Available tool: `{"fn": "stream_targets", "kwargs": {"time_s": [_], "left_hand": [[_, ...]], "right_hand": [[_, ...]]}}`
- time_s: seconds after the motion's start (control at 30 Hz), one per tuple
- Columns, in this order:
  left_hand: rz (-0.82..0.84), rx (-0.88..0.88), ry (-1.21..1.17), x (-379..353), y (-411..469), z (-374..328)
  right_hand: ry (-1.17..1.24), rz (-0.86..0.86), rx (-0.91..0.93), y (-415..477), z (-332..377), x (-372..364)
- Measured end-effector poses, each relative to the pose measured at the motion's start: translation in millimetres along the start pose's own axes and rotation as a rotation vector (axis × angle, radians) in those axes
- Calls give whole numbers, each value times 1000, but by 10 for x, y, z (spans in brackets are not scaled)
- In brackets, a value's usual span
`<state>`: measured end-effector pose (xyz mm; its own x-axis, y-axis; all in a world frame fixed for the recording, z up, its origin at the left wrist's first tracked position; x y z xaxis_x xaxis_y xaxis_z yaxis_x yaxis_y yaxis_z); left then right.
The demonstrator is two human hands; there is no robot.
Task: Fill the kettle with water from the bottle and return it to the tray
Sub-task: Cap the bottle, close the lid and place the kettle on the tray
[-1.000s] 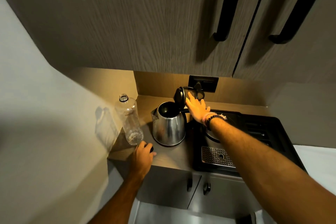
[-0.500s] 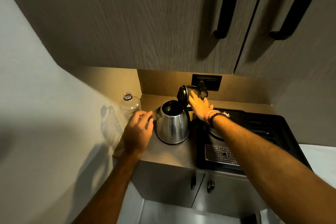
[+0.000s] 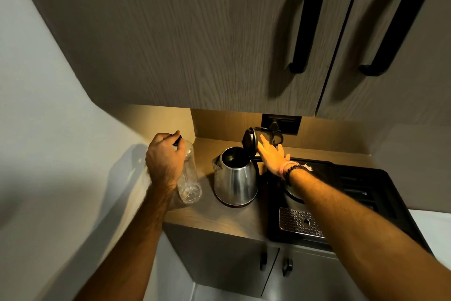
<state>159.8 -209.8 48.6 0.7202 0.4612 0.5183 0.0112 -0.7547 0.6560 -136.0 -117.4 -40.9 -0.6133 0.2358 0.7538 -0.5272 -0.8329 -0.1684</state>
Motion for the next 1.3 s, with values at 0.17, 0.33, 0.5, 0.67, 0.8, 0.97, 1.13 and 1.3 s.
{"fn": "stream_targets", "kwargs": {"time_s": [0.17,0.33,0.5,0.67,0.8,0.97,1.13,1.3], "left_hand": [[16,51,-23,-46,8,31],[-19,29,-51,-54,-31,59],[19,41,-80,-42,-132,42],[-195,-113,-76,179,-233,-143],[-15,-297,-131,-23,-400,-504],[684,-411,154,-876,-825,-598],[741,-397,296,-1182,-994,-387],[747,-389,309,-1216,-1009,-364]], "right_hand": [[9,1,-2,-36,5,-4],[25,1,3,-53,41,21],[8,-2,-3,-26,22,21],[-58,-68,35,19,181,-3],[-106,-67,60,35,250,-22],[-252,-66,123,34,128,73],[-285,-50,179,12,45,123],[-291,-28,193,23,-36,107]]}}
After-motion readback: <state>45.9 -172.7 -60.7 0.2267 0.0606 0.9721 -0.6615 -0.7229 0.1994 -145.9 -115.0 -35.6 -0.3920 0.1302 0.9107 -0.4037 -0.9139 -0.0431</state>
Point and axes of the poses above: each hand's wrist, its own y-axis towards the middle knuckle, its own x-axis out of the back of the hand, z = x × y, the point moved 5 cm from there along y, towards the middle knuckle, and after that the axes turned 8 degrees about -z, right-handed, at the moved point
